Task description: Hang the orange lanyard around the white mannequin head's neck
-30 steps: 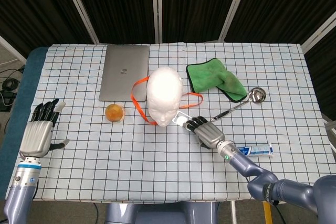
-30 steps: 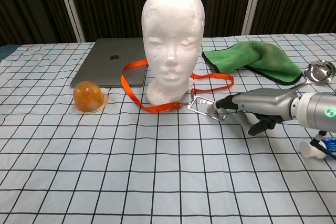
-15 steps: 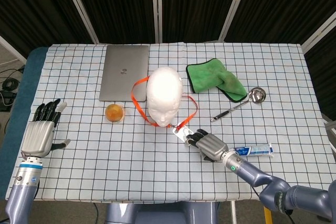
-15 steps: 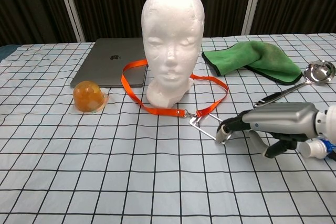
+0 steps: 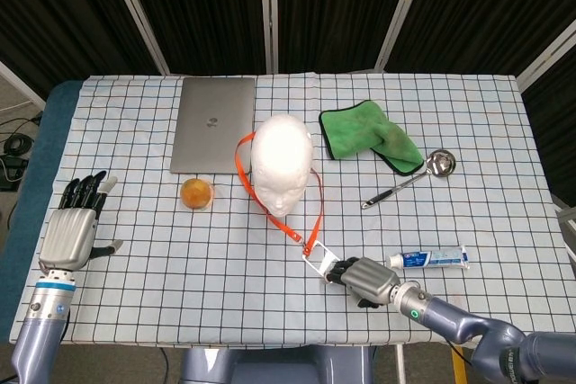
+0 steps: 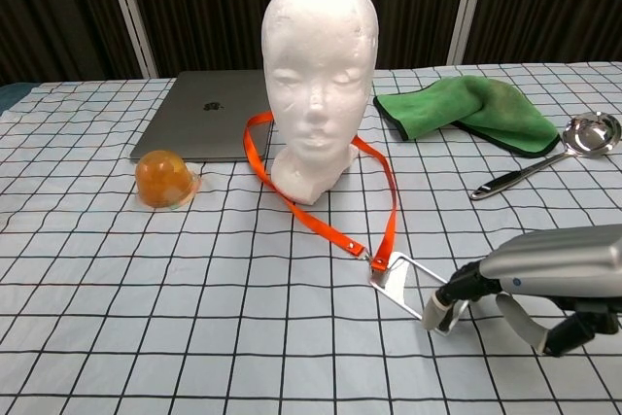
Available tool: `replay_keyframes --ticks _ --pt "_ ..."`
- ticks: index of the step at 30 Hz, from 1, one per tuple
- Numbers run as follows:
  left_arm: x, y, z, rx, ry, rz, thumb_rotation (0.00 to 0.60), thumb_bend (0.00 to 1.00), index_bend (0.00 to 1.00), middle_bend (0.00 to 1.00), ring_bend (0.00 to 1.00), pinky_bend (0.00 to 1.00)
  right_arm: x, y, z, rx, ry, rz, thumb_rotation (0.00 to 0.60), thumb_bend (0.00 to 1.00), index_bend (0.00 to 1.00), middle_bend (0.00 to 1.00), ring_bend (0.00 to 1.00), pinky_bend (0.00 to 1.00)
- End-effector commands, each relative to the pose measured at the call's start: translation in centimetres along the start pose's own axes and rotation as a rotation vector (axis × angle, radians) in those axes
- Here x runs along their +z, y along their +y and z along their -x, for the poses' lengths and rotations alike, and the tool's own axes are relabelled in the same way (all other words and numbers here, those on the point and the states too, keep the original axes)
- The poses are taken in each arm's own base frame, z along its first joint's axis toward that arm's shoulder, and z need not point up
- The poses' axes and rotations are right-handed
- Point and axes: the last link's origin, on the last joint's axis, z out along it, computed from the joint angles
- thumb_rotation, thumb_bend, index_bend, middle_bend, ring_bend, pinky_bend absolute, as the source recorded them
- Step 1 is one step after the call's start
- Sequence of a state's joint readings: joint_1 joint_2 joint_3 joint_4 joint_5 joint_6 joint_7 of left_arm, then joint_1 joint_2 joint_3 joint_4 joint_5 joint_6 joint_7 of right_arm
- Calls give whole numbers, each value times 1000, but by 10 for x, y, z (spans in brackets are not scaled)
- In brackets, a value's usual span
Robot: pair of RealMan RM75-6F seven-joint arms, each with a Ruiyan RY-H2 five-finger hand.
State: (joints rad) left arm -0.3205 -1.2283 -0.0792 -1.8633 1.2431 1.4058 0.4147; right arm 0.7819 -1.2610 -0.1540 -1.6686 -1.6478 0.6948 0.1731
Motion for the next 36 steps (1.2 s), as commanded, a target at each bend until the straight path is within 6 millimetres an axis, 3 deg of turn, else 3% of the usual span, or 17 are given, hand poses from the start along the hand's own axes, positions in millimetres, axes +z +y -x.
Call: replay_keyframes --ticks 1,7,12,15,19,21,24,28,33,36 --pt "0 0 0 0 -1 -1 600 0 0 0 0 0 -7 -4 2 17 -23 -15 600 1000 236 245 170 251" --pt "0 1 1 3 -5 1 600 0 0 0 0 0 -22 -17 8 34 -63 -59 600 1000 238 245 171 252" --pt "-1 1 1 2 -5 2 600 0 0 0 0 0 -31 -23 1 46 -7 -92 600 1000 238 240 171 250" --pt "-2 2 1 -1 -3 3 600 0 0 0 0 0 -37 -18 -7 16 59 -83 600 1000 237 216 162 224" --pt "-4 2 1 -1 -4 8 600 0 0 0 0 0 -47 -3 -12 10 133 -25 600 977 217 162 107 114" --pt "-6 1 0 -3 -2 10 600 0 0 0 0 0 -54 3 -14 8 173 -2 600 852 199 131 79 79" --pt "-10 0 -1 -6 8 14 600 0 0 0 0 0 -75 14 -20 -30 294 53 600 526 170 88 45 30" --pt "-19 -3 -3 -20 15 18 600 0 0 0 0 0 -108 22 -19 -23 471 128 600 181 103 18 1 0" --pt "-33 -9 -4 -33 19 19 600 0 0 0 0 0 -145 31 -12 10 649 230 600 14 51 0 0 0" --pt "-44 -15 -7 -49 26 15 600 0 0 0 0 0 -164 35 -4 46 744 303 600 0 43 0 0 0"
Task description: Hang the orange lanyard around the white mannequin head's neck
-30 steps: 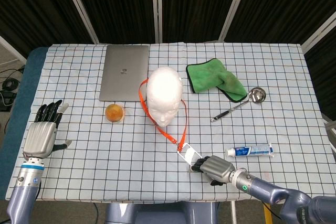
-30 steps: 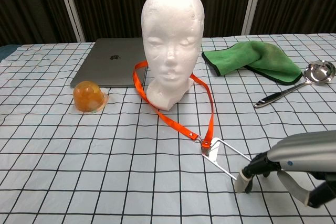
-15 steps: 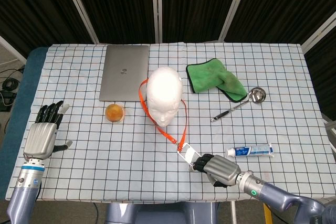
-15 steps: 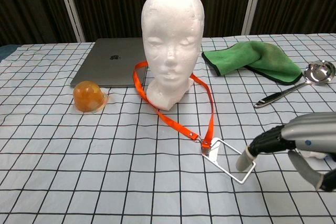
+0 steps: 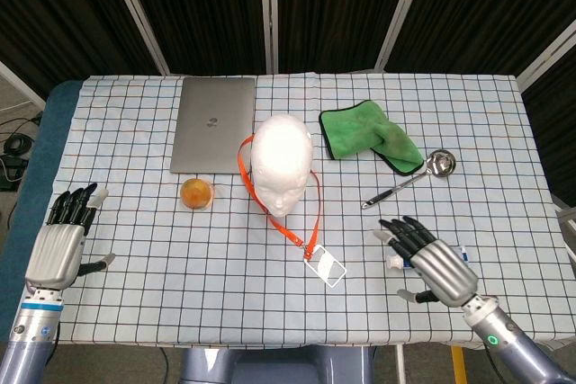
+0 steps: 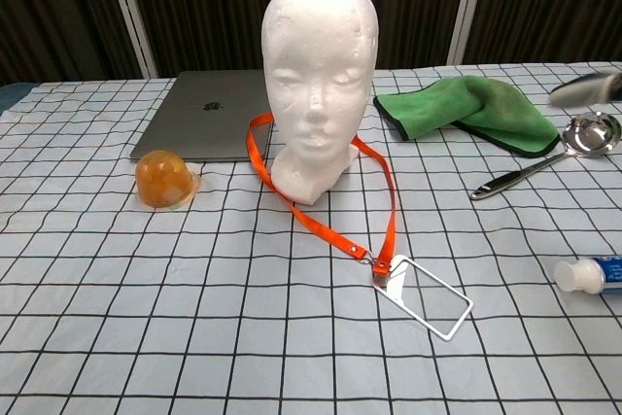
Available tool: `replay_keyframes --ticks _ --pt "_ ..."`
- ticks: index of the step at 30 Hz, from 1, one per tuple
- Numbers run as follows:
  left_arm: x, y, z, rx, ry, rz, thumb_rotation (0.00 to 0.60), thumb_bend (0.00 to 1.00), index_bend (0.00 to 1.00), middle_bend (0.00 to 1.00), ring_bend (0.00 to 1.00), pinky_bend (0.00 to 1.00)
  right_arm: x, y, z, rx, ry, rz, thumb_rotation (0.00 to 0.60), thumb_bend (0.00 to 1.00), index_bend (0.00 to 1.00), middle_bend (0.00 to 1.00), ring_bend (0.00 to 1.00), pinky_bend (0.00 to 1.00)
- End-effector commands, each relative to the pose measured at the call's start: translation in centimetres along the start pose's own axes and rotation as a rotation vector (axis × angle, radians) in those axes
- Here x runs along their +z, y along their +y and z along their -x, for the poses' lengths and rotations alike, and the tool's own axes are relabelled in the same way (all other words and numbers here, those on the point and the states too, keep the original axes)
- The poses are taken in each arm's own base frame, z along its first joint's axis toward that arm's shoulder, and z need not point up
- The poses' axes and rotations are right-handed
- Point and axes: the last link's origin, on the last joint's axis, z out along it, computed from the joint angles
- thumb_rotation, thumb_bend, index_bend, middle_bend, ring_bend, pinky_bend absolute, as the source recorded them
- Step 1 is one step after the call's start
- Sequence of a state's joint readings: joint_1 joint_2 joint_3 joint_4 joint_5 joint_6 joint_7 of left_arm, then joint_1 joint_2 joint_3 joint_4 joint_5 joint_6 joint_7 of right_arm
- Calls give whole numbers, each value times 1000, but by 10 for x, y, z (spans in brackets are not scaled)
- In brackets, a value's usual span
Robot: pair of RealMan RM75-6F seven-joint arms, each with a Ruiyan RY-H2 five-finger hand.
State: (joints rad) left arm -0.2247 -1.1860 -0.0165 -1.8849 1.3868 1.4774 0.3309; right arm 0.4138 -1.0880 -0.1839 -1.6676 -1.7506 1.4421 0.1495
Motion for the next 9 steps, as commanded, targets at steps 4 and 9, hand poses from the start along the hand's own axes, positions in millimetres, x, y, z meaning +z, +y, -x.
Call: replay_keyframes --ticks 4,9 --pt "-22 -10 -4 -27 6 0 600 0 0 0 0 0 -48 23 -10 -16 186 191 600 0 4 0 0 0" --pt "-33 -14 -4 -37 9 -4 600 0 0 0 0 0 -64 34 -14 -125 247 299 600 0 0 0 0 0"
